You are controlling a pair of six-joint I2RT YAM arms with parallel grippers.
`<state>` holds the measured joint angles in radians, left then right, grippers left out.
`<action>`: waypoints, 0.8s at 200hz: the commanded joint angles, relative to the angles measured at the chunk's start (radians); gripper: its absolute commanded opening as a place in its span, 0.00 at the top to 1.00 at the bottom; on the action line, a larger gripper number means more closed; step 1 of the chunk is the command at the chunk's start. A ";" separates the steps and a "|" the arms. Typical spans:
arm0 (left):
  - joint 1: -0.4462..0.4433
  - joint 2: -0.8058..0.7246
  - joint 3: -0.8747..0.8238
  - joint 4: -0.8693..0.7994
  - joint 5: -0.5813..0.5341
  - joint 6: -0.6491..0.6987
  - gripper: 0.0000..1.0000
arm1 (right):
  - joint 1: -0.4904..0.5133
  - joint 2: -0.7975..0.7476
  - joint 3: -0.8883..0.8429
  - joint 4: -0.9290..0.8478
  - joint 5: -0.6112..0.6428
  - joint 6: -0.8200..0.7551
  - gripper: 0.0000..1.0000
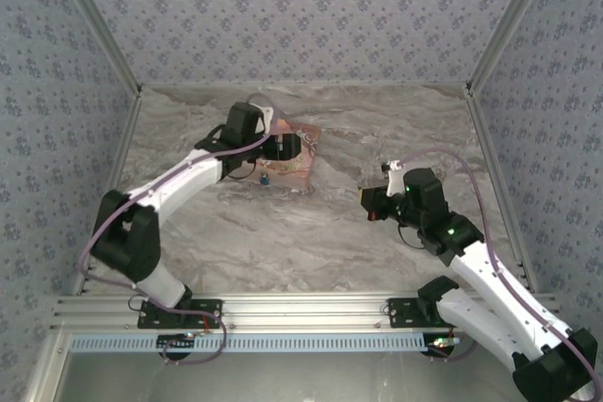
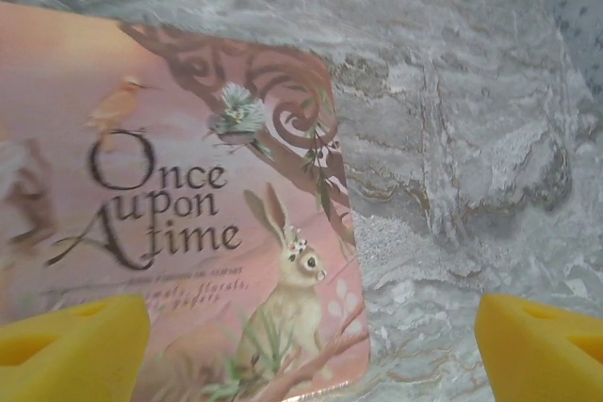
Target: Unlock the padlock with the key
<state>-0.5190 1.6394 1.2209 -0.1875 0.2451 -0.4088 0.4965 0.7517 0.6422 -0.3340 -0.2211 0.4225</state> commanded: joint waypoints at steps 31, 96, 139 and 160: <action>0.000 0.175 0.162 0.016 0.154 0.059 0.12 | 0.008 -0.045 0.019 -0.075 0.022 0.010 1.00; -0.001 0.228 0.124 0.056 0.215 0.056 0.14 | 0.010 -0.041 0.017 -0.077 0.026 0.014 1.00; -0.007 0.229 0.054 0.068 0.255 0.056 0.16 | 0.008 -0.037 0.020 -0.095 0.043 0.006 1.00; -0.013 0.218 0.014 0.064 0.262 0.063 0.17 | 0.009 -0.036 0.024 -0.100 0.049 0.008 1.00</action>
<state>-0.5182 1.8576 1.2949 -0.0937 0.4572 -0.3550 0.4984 0.7162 0.6422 -0.4030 -0.1967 0.4294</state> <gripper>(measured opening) 0.841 0.058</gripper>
